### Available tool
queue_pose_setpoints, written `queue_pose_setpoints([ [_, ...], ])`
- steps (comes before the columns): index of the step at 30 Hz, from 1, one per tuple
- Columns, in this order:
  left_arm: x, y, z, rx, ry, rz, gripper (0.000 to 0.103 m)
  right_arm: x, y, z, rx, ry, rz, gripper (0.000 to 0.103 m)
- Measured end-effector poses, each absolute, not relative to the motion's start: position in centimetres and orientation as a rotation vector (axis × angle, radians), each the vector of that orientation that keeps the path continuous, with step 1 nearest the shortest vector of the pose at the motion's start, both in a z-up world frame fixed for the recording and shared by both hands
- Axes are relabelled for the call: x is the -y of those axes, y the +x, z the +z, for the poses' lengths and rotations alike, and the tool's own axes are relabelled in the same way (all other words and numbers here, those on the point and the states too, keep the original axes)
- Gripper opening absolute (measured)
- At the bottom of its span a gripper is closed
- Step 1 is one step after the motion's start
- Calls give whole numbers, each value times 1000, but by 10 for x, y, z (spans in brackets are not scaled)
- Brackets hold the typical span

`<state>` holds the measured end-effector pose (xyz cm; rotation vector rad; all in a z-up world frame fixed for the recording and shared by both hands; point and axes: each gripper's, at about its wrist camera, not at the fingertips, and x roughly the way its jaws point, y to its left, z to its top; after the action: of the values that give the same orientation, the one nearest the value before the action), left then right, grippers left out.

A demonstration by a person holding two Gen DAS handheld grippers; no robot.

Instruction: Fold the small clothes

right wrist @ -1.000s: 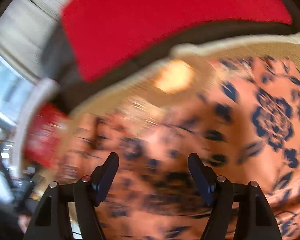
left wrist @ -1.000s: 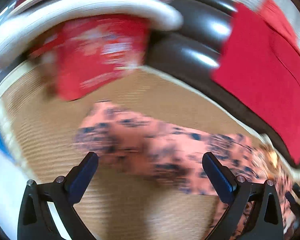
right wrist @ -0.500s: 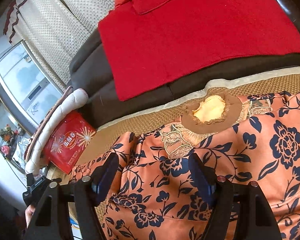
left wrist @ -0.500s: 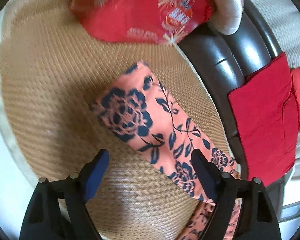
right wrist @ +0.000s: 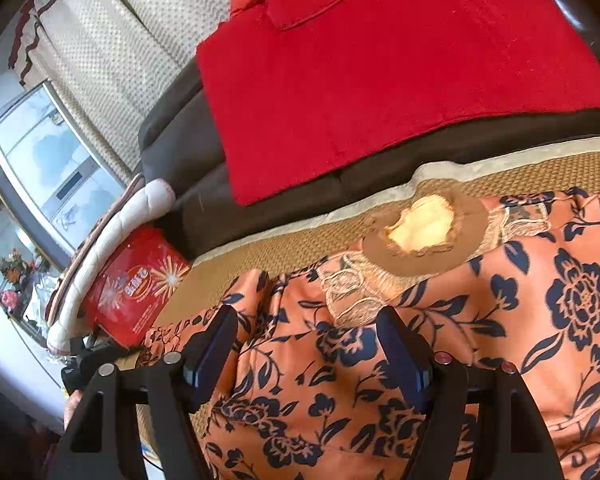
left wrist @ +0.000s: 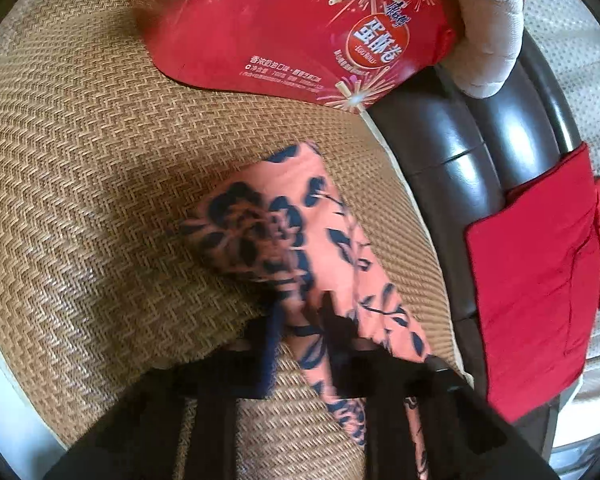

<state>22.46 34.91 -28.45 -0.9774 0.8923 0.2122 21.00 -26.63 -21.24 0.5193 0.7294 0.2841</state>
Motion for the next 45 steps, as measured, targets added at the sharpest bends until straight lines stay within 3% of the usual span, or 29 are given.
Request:
queue_pose_setpoints([
  [5,-329,241,-271,-847,-877,223,5,290,207,-210,-689,550,221,74],
  [12,-255,254,-176,-754,-593,76,4,340,194,-198,-617,634,113,74],
  [19,-100,246,-75,-691,-276,-230,4,412,169,-185,-526,778,-1,75],
  [26,71,222,-51,-735,-90,-534,5,481,135,-184,-439,904,-115,75],
  [27,93,220,-52,-758,-79,-585,7,488,131,-186,-440,918,-123,75],
  [29,125,208,-52,-812,-71,-684,22,497,128,-190,-459,950,-137,76],
  [31,137,191,-49,-810,-68,-727,57,502,126,-193,-475,978,-130,76],
  [33,128,187,-46,-748,-54,-694,66,505,125,-195,-490,985,-126,77],
  [38,88,206,-68,-755,-47,-531,66,484,130,-197,-519,954,-113,77],
  [45,11,241,-169,-898,-29,-263,66,441,162,-204,-637,885,74,75],
])
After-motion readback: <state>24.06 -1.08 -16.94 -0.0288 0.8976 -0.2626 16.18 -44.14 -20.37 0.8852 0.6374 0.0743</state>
